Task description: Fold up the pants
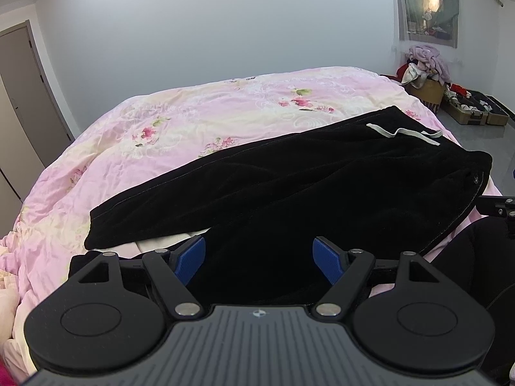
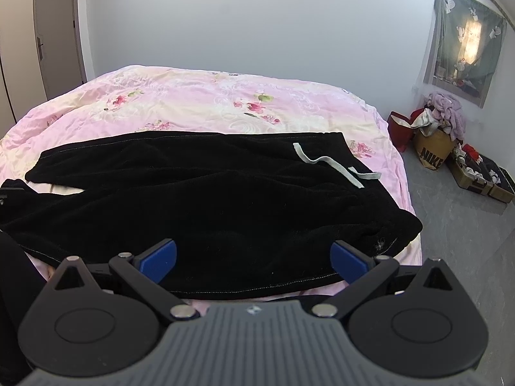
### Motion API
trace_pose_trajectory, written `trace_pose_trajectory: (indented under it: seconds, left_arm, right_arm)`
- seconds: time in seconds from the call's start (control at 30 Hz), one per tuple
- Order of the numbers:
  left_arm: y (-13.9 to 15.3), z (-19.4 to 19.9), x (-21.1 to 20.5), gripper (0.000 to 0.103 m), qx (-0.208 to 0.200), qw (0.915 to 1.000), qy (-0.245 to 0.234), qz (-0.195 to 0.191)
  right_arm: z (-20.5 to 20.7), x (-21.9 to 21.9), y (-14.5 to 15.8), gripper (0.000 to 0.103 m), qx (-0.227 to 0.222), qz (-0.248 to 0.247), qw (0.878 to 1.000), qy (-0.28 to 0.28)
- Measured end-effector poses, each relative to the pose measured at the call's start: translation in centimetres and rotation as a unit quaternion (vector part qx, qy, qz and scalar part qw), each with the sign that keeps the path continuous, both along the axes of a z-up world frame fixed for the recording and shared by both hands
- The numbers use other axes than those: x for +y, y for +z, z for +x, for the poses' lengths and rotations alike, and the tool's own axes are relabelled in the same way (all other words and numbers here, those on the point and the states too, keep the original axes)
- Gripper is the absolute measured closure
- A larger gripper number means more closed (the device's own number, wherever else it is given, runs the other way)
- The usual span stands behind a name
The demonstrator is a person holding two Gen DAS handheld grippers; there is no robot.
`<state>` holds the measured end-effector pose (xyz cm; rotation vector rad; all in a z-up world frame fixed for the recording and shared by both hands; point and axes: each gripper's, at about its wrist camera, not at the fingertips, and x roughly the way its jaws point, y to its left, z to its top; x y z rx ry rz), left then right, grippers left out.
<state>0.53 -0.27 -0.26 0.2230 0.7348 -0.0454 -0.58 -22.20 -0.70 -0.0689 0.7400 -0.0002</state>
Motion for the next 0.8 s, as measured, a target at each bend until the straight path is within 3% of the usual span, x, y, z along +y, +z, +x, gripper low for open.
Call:
trace_pose_trajectory:
  seconds: [0.8]
  left_arm:
    - [-0.24, 0.19, 0.15, 0.014, 0.009, 1.0000, -0.004, 0.000]
  right_arm:
    - [-0.28, -0.26, 0.00, 0.005, 0.010, 0.003, 1.000, -0.006]
